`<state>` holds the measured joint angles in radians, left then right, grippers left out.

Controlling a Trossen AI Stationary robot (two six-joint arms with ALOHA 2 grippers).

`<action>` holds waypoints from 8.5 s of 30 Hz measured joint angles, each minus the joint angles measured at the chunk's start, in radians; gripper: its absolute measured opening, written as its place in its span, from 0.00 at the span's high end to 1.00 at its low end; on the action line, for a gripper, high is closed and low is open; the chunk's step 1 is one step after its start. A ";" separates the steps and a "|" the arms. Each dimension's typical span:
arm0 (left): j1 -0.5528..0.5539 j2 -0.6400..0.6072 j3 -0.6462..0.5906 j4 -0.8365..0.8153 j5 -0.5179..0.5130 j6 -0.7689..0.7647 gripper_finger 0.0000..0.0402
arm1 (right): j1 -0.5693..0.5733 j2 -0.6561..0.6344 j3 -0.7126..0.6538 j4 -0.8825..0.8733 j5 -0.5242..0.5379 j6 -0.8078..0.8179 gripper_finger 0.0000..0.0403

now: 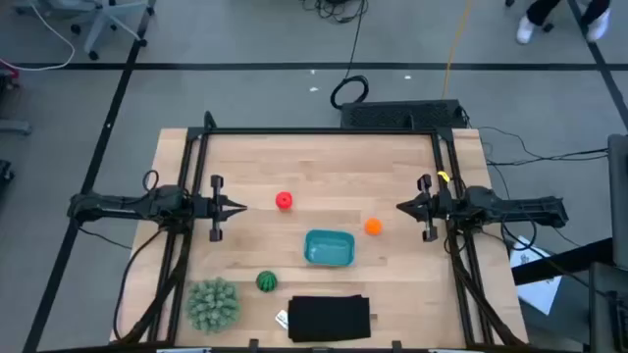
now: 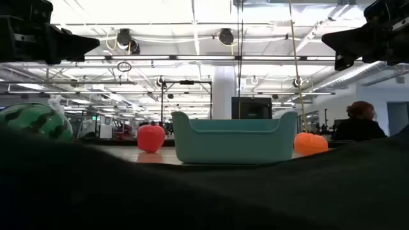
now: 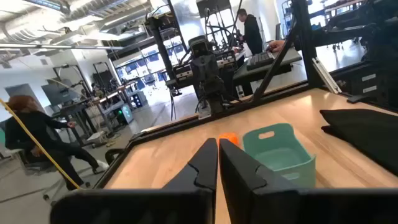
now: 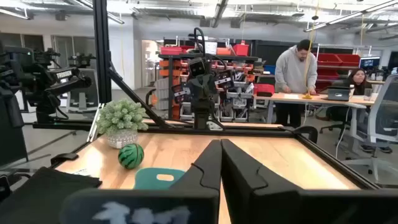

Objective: Pick and placing Produce into tupperware

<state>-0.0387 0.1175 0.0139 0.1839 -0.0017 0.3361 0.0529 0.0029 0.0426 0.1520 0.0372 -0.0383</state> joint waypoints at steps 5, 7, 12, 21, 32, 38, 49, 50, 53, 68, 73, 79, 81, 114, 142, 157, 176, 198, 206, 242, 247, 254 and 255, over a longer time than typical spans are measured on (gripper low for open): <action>0.000 0.000 0.000 0.000 0.000 0.000 0.95 | 0.000 0.000 0.000 0.000 0.000 0.000 1.00; 0.000 0.000 0.000 0.000 0.000 0.000 0.95 | 0.000 0.000 0.000 0.000 0.000 0.000 1.00; 0.000 0.000 0.000 0.000 0.000 0.000 0.95 | 0.000 0.000 0.000 0.000 0.000 0.000 1.00; 0.000 0.000 0.000 0.000 0.000 0.000 0.95 | 0.000 0.000 0.000 0.000 0.000 0.000 1.00; 0.000 0.000 0.000 0.000 0.000 0.000 0.95 | 0.000 0.000 0.000 0.000 0.000 0.000 1.00; 0.000 0.000 0.000 0.000 0.000 0.000 0.95 | 0.000 0.000 0.000 0.000 0.000 0.000 1.00; 0.000 0.000 0.000 0.000 0.000 0.000 0.95 | 0.000 0.000 0.000 0.000 0.000 0.000 1.00; 0.000 0.000 0.000 0.000 0.000 0.000 0.95 | 0.000 0.000 0.000 0.000 0.000 0.000 1.00; 0.000 0.000 0.000 0.000 0.000 0.000 0.95 | 0.000 0.000 0.000 0.000 0.000 0.000 1.00; 0.000 0.000 0.000 0.000 0.000 0.000 0.95 | 0.000 0.000 0.000 0.000 0.000 0.000 1.00; 0.000 0.000 0.000 0.000 0.000 0.000 0.95 | 0.000 0.000 0.000 0.000 0.000 0.000 1.00; 0.000 0.000 0.000 0.000 0.000 0.000 0.95 | 0.000 0.000 0.000 0.000 0.000 0.000 1.00; 0.000 0.000 0.000 0.000 0.000 0.000 0.95 | 0.000 0.000 0.000 0.000 0.000 0.000 1.00; -0.001 0.000 0.000 0.076 0.001 -0.160 0.95 | 0.000 0.000 0.000 0.001 0.000 0.000 1.00; -0.001 0.000 0.025 0.122 -0.099 -0.213 0.95 | 0.000 0.000 0.000 0.008 0.000 -0.034 1.00; -0.001 0.061 0.097 0.033 -0.231 -0.244 0.95 | 0.000 0.078 0.000 0.075 0.019 -0.056 1.00; -0.001 0.367 0.449 -0.264 -0.351 -0.244 0.95 | 0.000 0.088 0.000 0.076 0.021 -0.053 1.00; -0.001 0.367 0.449 -0.292 -0.358 -0.177 0.95 | 0.000 0.088 0.000 0.076 0.020 -0.052 1.00; 0.020 0.416 0.477 -0.250 -0.396 -0.212 0.95 | 0.000 0.088 0.000 0.076 0.020 -0.026 1.00; 0.261 1.130 0.993 -0.792 -0.081 -0.298 0.08 | 0.000 0.088 0.000 0.076 0.020 0.000 1.00; 0.265 1.213 1.015 -0.831 0.026 -0.179 0.10 | 0.000 0.088 0.000 0.076 0.019 0.000 1.00; 0.263 1.283 1.015 -0.839 0.055 -0.034 0.08 | 0.000 0.088 0.000 0.076 0.019 0.000 1.00; 0.263 1.292 1.015 -0.839 0.055 -0.023 0.08 | 0.000 0.088 0.000 0.076 0.019 0.000 1.00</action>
<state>0.2241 1.4092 1.0286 -0.6555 0.0536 0.3128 0.0532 0.0910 0.0427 0.2276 0.0566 -0.0380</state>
